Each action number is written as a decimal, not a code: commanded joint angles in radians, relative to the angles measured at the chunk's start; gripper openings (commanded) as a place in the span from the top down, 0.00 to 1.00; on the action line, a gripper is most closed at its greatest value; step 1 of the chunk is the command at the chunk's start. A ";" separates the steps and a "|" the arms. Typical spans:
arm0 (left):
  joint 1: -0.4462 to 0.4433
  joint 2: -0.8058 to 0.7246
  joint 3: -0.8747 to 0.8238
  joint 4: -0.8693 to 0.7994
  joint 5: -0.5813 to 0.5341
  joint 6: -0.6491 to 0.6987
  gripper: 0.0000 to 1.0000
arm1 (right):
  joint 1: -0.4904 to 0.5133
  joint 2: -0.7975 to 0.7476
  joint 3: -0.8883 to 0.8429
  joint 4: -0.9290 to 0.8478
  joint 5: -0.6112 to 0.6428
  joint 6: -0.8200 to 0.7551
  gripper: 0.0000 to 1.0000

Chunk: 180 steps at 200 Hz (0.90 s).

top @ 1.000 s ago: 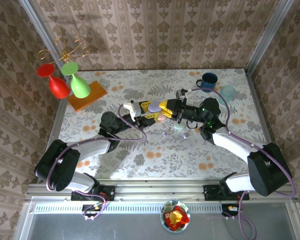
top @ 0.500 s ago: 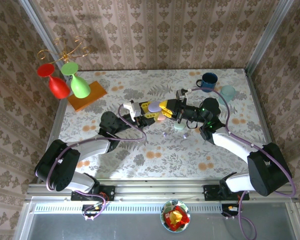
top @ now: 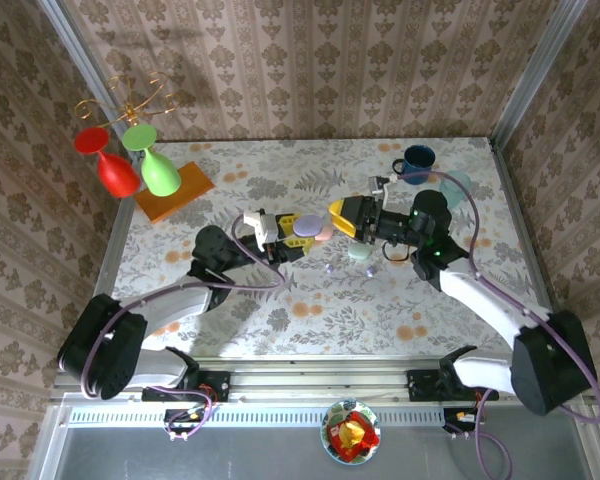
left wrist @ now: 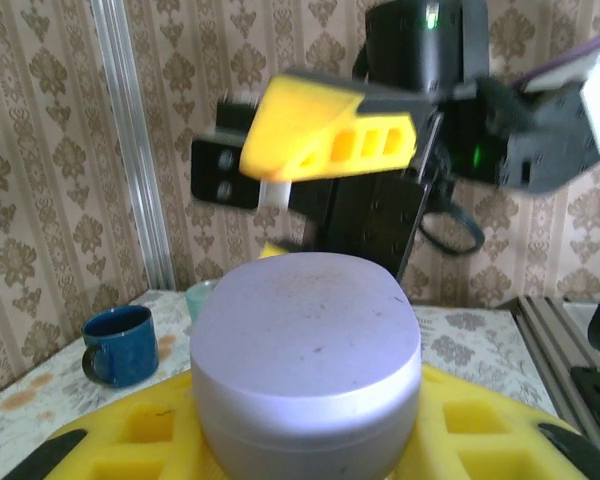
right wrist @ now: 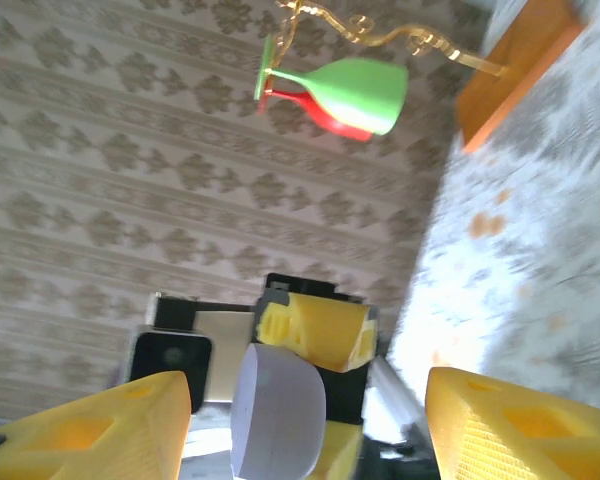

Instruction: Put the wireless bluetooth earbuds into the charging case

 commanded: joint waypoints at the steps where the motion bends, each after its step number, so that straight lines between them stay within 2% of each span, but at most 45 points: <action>1: 0.005 -0.066 -0.009 -0.138 0.026 0.082 0.63 | 0.019 -0.121 0.077 -0.362 0.150 -0.443 0.35; 37: -0.010 -0.133 0.006 -0.328 0.008 0.169 0.63 | 0.089 -0.238 0.062 -0.410 0.330 -0.730 0.32; 68: -0.013 -0.147 -0.020 -0.282 -0.012 0.143 0.64 | 0.189 -0.252 0.084 -0.462 0.423 -0.971 0.29; 93: -0.013 -0.148 -0.027 -0.250 -0.019 0.123 0.65 | 0.263 -0.210 0.107 -0.504 0.457 -1.094 0.28; 119: -0.015 -0.146 -0.027 -0.235 -0.025 0.123 0.64 | 0.330 -0.170 0.124 -0.506 0.526 -1.164 0.28; 180: -0.017 -0.141 -0.024 -0.222 -0.020 0.117 0.64 | 0.336 -0.111 0.136 -0.453 0.582 -1.171 0.28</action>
